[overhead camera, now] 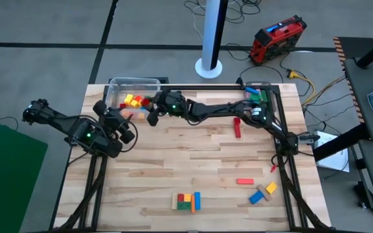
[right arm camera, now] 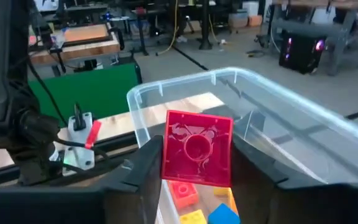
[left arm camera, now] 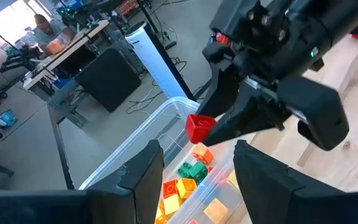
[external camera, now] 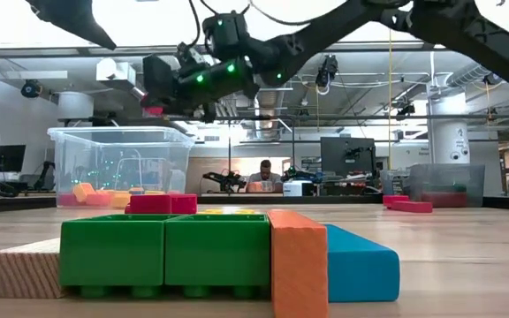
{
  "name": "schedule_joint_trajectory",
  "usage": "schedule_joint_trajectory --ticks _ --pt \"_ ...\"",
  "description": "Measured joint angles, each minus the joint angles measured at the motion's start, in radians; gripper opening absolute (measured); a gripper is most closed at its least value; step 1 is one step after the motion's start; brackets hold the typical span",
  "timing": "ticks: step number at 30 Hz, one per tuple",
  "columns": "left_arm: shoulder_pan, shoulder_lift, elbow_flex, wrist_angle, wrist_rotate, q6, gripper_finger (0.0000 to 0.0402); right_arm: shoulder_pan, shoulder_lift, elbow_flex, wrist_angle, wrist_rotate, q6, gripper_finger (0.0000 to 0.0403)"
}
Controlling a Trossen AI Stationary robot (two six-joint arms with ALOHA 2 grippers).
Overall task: Sort blocks by size
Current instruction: Put the red square game piece into the transparent bin, then put the brown rectangular wooden block into the black bin
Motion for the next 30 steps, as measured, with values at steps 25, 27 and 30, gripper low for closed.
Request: schedule_joint_trajectory --ticks 25,27,30 --pt "-0.025 0.057 -0.041 0.05 0.219 -0.143 0.0173 0.096 -0.333 -0.09 -0.644 0.043 -0.264 0.0257" --pt "-0.043 0.084 -0.062 0.11 0.252 -0.141 0.0173 0.129 -0.421 -0.177 -0.698 0.095 -0.264 0.025" --pt "-0.071 0.139 -0.08 0.213 0.3 -0.116 0.0173 0.181 -0.565 -0.344 -0.714 0.125 -0.213 0.0241"
